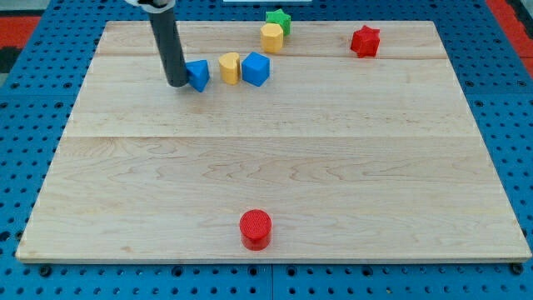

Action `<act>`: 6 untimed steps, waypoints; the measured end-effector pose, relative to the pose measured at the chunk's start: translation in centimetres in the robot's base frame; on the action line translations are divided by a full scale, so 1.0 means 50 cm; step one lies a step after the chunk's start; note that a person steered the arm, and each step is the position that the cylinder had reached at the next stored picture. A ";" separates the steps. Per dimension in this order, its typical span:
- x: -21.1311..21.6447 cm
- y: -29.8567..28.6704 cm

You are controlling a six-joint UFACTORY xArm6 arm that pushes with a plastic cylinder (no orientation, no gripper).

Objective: Push the blue cube into the red star

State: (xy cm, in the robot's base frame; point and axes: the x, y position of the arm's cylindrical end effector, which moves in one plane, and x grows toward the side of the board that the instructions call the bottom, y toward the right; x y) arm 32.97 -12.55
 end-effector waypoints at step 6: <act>0.013 0.342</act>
